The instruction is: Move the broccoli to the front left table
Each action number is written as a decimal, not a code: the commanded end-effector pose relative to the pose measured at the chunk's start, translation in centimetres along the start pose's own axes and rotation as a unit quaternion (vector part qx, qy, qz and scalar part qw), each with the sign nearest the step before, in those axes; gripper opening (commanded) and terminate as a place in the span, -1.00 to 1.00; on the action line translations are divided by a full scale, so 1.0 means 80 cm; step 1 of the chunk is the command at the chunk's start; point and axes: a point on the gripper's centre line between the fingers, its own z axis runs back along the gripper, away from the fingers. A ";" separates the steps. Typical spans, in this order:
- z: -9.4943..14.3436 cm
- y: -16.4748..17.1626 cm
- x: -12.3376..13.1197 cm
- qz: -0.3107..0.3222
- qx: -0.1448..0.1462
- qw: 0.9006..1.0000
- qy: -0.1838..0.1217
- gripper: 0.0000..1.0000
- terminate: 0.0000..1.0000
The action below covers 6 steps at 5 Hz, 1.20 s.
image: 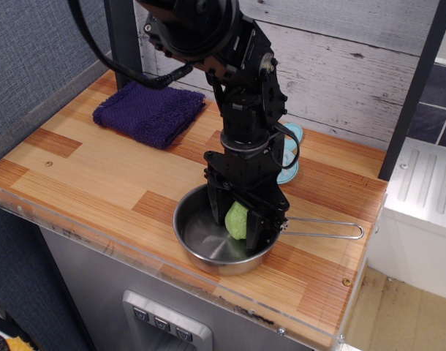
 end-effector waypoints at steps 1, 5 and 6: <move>0.038 -0.002 0.000 -0.009 0.004 0.999 -0.043 -1.00 -1.00; 0.085 0.195 -0.042 0.177 0.027 0.981 -0.072 -1.00 -1.00; 0.083 0.199 -0.067 0.154 0.059 0.984 -0.069 -1.00 -1.00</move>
